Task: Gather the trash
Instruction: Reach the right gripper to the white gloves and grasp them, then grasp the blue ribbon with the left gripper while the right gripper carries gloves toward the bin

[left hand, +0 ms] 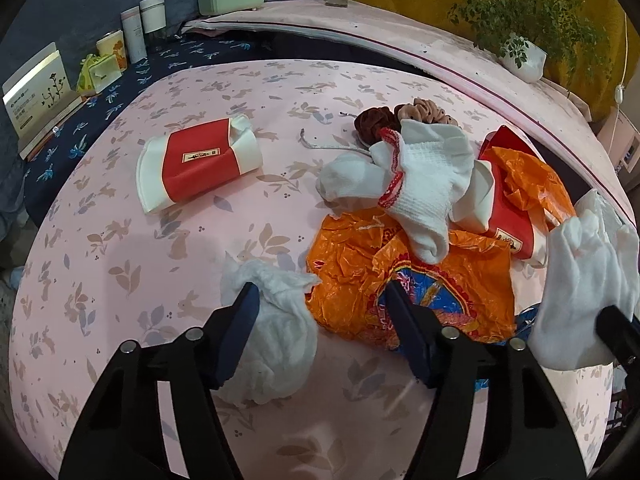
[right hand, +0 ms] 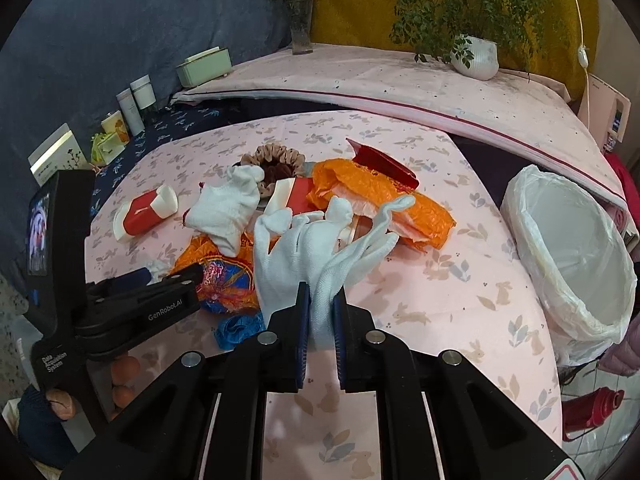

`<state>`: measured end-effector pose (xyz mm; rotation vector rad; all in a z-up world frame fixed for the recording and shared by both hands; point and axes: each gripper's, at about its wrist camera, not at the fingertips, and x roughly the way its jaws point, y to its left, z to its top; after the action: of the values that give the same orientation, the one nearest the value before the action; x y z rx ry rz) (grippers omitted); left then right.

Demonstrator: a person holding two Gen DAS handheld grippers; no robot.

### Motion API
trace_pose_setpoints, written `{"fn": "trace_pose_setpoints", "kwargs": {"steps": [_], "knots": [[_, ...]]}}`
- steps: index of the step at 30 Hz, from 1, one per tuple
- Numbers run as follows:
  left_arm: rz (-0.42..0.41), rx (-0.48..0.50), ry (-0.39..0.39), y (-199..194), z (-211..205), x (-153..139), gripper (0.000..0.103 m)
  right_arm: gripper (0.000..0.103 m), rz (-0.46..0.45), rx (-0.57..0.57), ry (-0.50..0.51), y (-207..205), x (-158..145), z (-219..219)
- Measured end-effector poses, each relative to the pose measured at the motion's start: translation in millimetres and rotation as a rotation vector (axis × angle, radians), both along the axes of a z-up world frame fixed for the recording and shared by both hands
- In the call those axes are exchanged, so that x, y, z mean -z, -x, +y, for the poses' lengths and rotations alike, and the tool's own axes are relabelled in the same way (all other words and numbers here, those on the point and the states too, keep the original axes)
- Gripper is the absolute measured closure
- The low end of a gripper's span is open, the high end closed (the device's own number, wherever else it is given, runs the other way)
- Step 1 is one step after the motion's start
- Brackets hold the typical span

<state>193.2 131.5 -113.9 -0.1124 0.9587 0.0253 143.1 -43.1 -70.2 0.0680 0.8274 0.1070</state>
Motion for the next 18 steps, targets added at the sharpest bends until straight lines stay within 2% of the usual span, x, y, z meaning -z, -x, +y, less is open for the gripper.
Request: {"fn": "trace_pose_setpoints", "kwargs": {"steps": [5,9,11,15,18], "knots": [[-0.005,-0.013,0.023,7.2,7.3,-8.3,0.045,0.092,-0.025,0.007,-0.002,-1.1,-10.6,-5.2],[-0.015,0.000,0.025,23.7,2.6,-15.7,0.034,0.092,-0.029,0.036,-0.008,1.4,-13.3,-13.8],[-0.017,0.026,0.038,32.2,-7.4,-17.9,0.029,0.092,-0.029,0.056,-0.010,4.5,-13.3,-21.2],[0.007,0.118,0.077,40.7,-40.5,-13.7,0.029,0.092,-0.023,0.092,-0.012,9.1,-13.8,-34.8],[0.016,0.156,0.045,40.8,-60.9,-5.5,0.029,0.092,-0.023,0.107,-0.014,12.5,-13.8,-43.7]]}}
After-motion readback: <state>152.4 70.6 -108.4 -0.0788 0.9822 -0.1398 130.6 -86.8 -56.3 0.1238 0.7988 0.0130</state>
